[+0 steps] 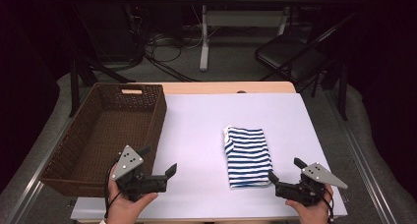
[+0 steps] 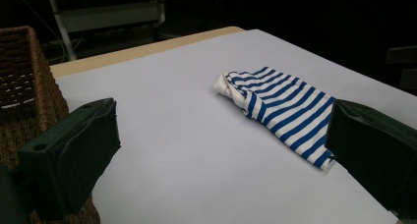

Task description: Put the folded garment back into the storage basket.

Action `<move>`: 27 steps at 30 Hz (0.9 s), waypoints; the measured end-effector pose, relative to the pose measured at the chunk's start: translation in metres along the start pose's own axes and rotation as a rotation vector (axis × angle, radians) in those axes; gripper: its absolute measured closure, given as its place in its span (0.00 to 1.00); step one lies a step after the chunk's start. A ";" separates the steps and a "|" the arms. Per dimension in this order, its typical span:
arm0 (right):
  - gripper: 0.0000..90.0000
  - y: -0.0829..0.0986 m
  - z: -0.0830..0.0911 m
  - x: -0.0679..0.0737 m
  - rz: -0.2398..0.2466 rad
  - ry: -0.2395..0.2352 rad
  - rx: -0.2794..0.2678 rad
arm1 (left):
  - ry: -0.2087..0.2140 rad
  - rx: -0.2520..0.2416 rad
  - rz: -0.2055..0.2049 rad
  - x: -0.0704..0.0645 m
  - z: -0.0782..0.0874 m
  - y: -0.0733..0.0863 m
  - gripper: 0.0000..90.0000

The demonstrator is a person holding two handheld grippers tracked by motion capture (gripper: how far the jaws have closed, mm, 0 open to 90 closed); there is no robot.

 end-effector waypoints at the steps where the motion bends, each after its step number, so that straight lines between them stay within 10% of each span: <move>1: 0.00 0.000 0.000 0.000 0.000 0.000 0.000 | 0.000 0.000 0.000 0.000 0.000 0.000 0.00; 27: 0.03 -0.009 -0.009 -0.004 -0.074 -0.064 0.114 | 0.030 0.088 0.054 -0.009 -0.018 0.003 0.00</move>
Point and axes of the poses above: each handheld gripper's, and its own axes: z roughly backward along the jaws, y roughly out of its underside, x roughly to its left, the point moved 7 cm from there along -z, roughly forward along the jaws, and after that the axes turned 8 degrees about x, right-handed, at the moved point
